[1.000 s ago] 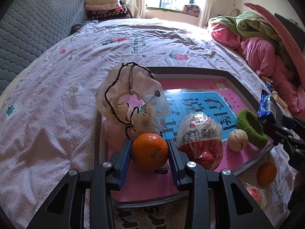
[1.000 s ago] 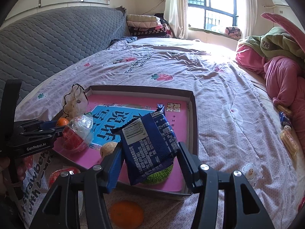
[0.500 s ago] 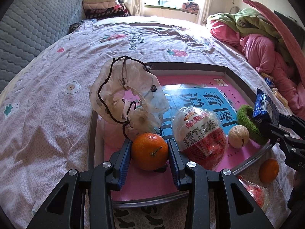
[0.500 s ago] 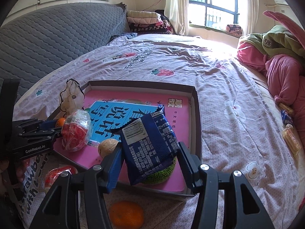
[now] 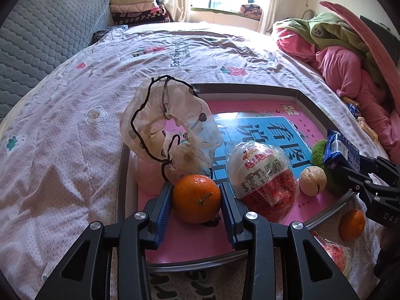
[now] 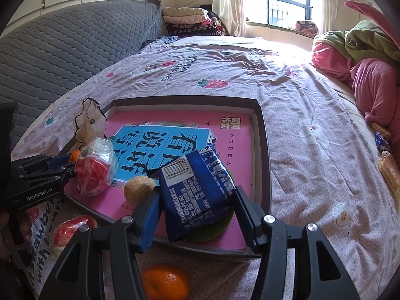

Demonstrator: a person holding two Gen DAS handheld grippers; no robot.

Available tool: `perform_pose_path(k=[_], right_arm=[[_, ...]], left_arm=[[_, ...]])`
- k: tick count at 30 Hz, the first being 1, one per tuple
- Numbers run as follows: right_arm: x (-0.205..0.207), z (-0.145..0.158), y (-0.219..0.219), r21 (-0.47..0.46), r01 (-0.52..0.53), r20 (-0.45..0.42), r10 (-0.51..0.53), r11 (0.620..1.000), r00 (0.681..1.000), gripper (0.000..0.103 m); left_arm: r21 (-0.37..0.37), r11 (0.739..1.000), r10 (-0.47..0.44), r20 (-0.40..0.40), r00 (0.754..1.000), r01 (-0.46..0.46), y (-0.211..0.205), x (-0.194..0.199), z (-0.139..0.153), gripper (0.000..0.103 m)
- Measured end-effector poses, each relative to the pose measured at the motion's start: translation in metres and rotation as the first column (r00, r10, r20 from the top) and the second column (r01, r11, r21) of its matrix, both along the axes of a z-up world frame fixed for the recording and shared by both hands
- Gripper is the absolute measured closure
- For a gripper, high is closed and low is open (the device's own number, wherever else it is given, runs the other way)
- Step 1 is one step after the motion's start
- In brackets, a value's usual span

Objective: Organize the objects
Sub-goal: 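Lower the orange into the tray with the left tool while the right tool holds the snack bag above it, then open the left tool to release the orange while the right tool lowers and releases the snack bag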

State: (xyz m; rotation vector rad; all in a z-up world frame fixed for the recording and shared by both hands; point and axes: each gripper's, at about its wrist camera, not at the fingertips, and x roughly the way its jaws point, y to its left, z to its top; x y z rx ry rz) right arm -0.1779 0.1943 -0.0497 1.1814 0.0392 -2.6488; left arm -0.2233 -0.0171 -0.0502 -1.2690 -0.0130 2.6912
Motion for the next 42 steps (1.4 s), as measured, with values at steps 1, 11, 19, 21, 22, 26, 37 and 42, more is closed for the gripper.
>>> perform_pose_path(k=[1,11,19,21,22,26,37,42], right_arm=[[0.000,0.000,0.000,-0.001,0.001,0.000,-0.001,1.000,1.000,0.046],[0.003,0.000,-0.005,0.017,-0.006,-0.005,0.007,1.000,1.000,0.046],[0.002,-0.001,-0.006,0.014,-0.005,0.000,0.005,1.000,1.000,0.045],[0.002,-0.001,-0.005,0.012,-0.001,0.001,0.001,1.000,1.000,0.045],[0.002,-0.002,-0.005,0.013,-0.002,0.003,0.002,1.000,1.000,0.045],[0.003,-0.002,-0.006,0.034,0.001,0.000,-0.001,0.999,1.000,0.043],[0.005,0.001,-0.009,0.082,0.008,-0.017,-0.007,0.997,1.000,0.039],[0.005,0.002,-0.007,0.082,0.014,-0.021,-0.013,0.997,1.000,0.036]], left_arm=[[0.002,1.000,0.002,-0.002,1.000,-0.002,-0.001,0.000,0.001,0.064],[-0.004,1.000,0.003,0.006,1.000,-0.003,0.001,-0.001,0.001,0.064],[-0.018,1.000,-0.001,0.008,1.000,0.001,0.002,-0.001,-0.001,0.064],[-0.020,1.000,-0.001,0.007,1.000,0.002,0.003,0.000,-0.001,0.064],[-0.021,1.000,-0.002,0.007,1.000,0.002,0.003,0.000,-0.001,0.064],[-0.018,1.000,-0.006,0.011,1.000,0.007,0.003,0.000,0.000,0.064],[-0.006,1.000,-0.005,0.006,1.000,0.005,0.000,0.001,0.007,0.064],[0.002,1.000,-0.007,-0.003,1.000,0.007,0.000,0.003,0.012,0.062]])
